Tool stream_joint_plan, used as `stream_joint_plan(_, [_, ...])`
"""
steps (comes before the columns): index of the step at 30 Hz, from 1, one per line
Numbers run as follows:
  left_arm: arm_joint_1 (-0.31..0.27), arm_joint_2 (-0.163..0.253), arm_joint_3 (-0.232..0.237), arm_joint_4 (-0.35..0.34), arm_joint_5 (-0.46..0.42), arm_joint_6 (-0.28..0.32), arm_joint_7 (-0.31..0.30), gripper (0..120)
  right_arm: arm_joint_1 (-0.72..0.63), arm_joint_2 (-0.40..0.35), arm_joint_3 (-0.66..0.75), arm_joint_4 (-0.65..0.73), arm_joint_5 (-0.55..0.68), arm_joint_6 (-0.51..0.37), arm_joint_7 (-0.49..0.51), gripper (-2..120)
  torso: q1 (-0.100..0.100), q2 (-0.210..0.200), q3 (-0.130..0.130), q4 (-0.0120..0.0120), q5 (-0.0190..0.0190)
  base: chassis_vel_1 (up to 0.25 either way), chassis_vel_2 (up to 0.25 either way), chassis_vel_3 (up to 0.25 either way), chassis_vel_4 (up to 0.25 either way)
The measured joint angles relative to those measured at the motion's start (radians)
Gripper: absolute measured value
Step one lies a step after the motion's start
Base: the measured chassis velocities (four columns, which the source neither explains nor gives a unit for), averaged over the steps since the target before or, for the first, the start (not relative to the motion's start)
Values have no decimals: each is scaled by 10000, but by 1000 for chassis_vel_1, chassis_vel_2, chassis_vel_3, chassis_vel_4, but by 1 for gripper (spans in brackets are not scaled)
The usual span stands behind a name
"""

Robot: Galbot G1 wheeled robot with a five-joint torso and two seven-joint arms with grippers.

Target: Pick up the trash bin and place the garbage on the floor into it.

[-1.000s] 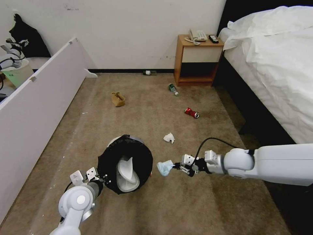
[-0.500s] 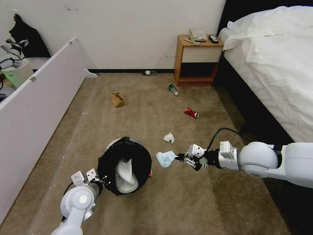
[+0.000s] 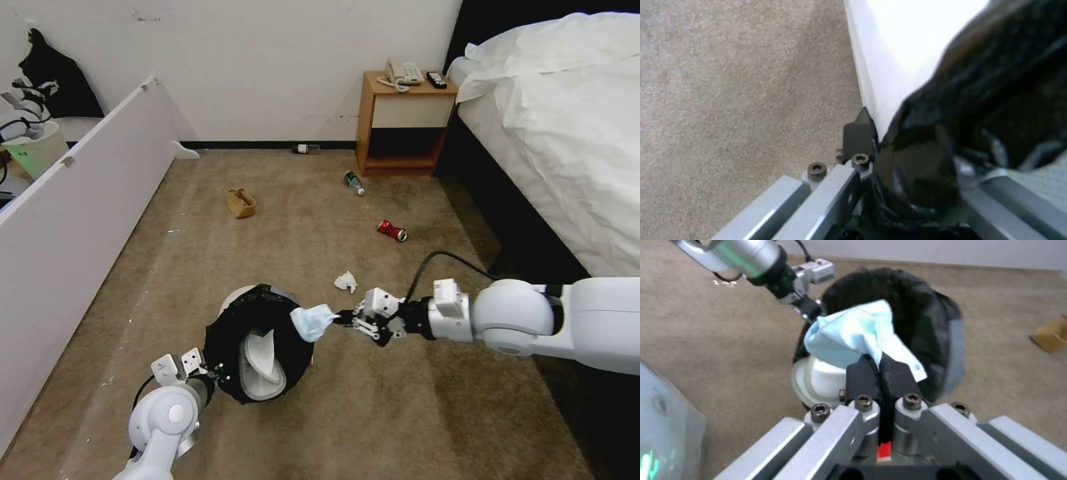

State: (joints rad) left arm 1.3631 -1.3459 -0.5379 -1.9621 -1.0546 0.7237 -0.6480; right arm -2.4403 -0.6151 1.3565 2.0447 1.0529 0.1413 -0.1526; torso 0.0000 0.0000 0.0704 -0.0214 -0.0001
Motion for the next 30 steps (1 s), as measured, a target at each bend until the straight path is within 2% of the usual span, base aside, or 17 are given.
stream_joint_plan(5, [30, -20, 23, -80, -2, -13, -17, 0, -495, -913, 319, -331, 199, 4, 144, 0, 0, 0, 0, 2, -2, 0, 0, 0, 0])
stream_joint_plan(13, [60, -113, 105, -271, -54, -18, -99, 0, -1368, -1937, 494, -1016, 215, 3, 381, 0, 0, 0, 1, 2, 0, 0, 0, 0, 0])
stream_joint_plan(30, [305, -323, 170, -432, 80, -19, -110, 0, -1840, -2793, 575, -1777, 150, 48, 420, 0, 0, 0, 0, 2, 0, 0, 0, 0, 0])
